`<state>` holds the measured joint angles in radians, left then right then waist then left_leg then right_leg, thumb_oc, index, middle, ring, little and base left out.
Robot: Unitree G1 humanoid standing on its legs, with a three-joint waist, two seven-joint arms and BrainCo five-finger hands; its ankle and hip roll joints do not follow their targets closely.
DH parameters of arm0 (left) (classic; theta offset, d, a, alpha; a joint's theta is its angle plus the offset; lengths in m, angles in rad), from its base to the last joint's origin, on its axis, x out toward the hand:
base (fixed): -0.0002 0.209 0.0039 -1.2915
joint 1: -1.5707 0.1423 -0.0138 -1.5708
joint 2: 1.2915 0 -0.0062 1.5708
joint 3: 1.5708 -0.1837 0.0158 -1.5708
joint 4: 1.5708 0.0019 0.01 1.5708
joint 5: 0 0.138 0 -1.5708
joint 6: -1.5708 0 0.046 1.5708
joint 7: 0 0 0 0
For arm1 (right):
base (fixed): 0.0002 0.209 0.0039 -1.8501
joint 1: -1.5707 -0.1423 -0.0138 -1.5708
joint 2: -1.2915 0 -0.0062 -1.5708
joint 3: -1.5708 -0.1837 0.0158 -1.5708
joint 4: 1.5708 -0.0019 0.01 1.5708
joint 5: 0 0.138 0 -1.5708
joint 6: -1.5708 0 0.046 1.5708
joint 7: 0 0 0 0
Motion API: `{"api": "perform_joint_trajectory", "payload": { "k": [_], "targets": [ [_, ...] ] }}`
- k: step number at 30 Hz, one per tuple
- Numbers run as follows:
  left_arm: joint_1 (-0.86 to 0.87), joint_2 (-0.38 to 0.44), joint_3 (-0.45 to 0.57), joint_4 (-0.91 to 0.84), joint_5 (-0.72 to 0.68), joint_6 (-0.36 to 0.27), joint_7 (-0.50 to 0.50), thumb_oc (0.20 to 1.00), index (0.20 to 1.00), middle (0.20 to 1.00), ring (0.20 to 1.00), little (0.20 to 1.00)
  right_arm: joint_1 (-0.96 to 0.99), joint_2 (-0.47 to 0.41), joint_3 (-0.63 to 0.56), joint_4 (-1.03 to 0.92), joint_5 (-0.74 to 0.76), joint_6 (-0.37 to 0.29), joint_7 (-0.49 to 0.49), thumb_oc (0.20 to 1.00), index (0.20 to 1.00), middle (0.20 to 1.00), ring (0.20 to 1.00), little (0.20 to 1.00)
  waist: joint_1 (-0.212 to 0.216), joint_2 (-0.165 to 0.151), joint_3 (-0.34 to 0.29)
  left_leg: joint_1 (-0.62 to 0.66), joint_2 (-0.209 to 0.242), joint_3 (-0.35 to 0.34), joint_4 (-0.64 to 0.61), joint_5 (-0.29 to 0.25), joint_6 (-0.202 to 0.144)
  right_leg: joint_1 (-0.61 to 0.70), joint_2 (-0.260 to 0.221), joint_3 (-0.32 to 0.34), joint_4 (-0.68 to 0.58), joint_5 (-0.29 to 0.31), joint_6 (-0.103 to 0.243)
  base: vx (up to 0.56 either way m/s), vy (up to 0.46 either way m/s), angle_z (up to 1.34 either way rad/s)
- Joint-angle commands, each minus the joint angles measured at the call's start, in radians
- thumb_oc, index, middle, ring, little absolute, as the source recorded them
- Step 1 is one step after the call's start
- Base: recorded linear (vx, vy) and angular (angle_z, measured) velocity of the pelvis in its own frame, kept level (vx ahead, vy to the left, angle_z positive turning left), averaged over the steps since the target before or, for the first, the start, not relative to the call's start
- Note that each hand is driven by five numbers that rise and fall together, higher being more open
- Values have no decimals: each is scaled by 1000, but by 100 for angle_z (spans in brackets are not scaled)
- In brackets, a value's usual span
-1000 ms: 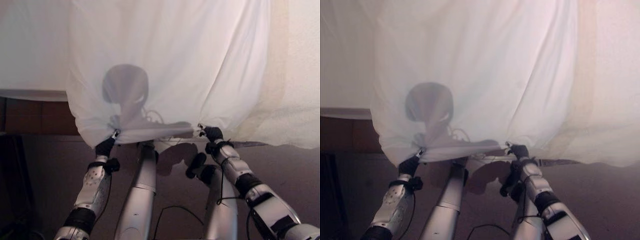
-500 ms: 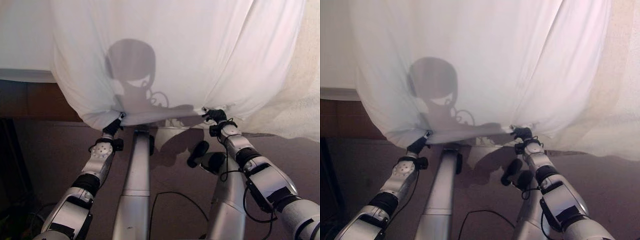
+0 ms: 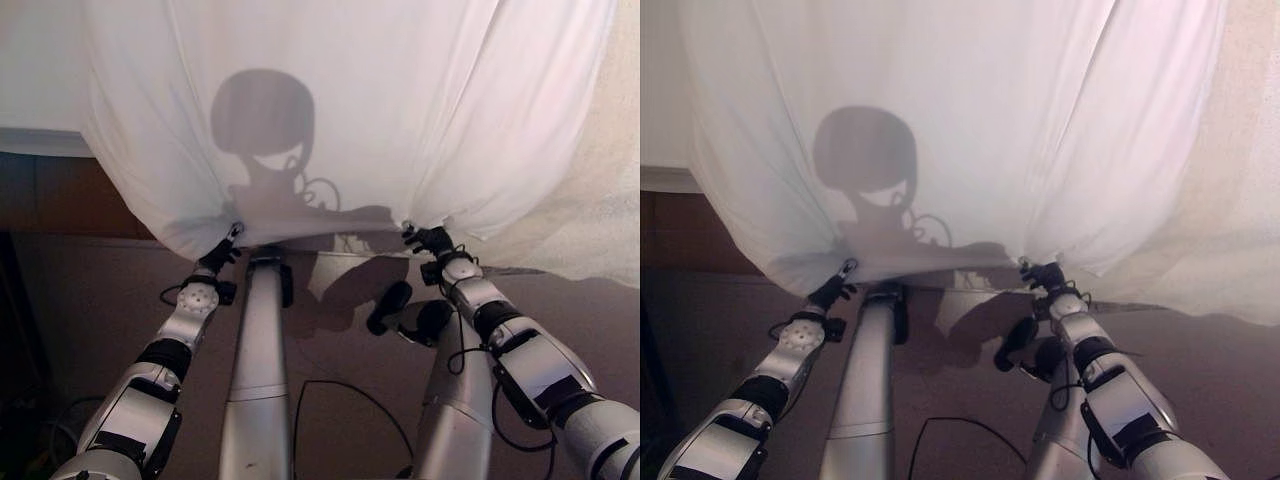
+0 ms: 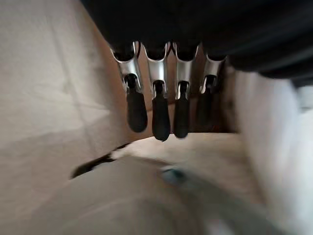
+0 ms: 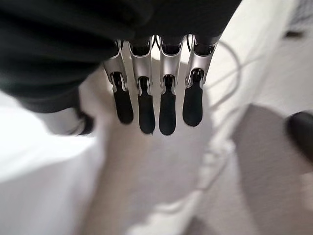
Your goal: Make the bed
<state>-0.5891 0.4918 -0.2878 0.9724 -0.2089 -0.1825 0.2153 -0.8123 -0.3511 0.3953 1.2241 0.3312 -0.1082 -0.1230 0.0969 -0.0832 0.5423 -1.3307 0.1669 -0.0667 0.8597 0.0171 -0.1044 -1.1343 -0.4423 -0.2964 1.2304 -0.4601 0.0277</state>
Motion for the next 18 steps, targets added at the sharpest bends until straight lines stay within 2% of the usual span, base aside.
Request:
{"api": "perform_joint_trajectory", "payload": {
  "k": [1,2,4,11,17,18],
  "targets": [
    [226,33,39,229,20,139,13,1000,1000,1000,1000,1000,289,-92,-104,170,-6,109,-54,1000,1000,1000,1000,1000,4,8,-22,-34,55,1,156,-179,50,-114,-20,76,-165,134,18,0,0,0],
    [266,19,52,244,38,147,7,1000,1000,1000,1000,1000,346,-90,-146,185,28,108,-51,1000,1000,1000,1000,1000,-3,5,-22,-30,65,5,158,-183,51,-115,-22,77,-160,132,17,23,-8,6],
    [289,25,59,239,63,152,13,1000,1000,1000,1000,1000,387,-91,-130,201,-39,123,-46,1000,1000,1000,1000,1000,-7,3,-22,-27,72,8,158,-183,51,-111,-24,78,-161,129,15,14,-18,0],
    [396,-3,101,259,79,159,2,1000,1000,1000,1000,1000,494,-96,-158,174,-75,119,-47,1000,1000,1000,1000,1000,-21,5,-22,-15,87,23,152,-186,47,-98,-28,77,-170,132,17,1,-8,5],
    [453,-11,148,276,98,164,29,1000,1000,1000,1000,1000,485,-105,-186,102,-62,92,-104,1000,1000,1000,1000,1000,-30,8,-22,25,94,46,130,-182,37,-68,-34,80,-201,150,24,-5,3,1],
    [452,-10,171,263,86,152,77,1000,1000,1000,1000,1000,482,-100,-205,74,-46,75,-142,1000,1000,1000,1000,1000,-31,11,-22,53,93,56,104,-174,29,-38,-38,71,-224,160,31,-18,-6,5]
  ]
}}
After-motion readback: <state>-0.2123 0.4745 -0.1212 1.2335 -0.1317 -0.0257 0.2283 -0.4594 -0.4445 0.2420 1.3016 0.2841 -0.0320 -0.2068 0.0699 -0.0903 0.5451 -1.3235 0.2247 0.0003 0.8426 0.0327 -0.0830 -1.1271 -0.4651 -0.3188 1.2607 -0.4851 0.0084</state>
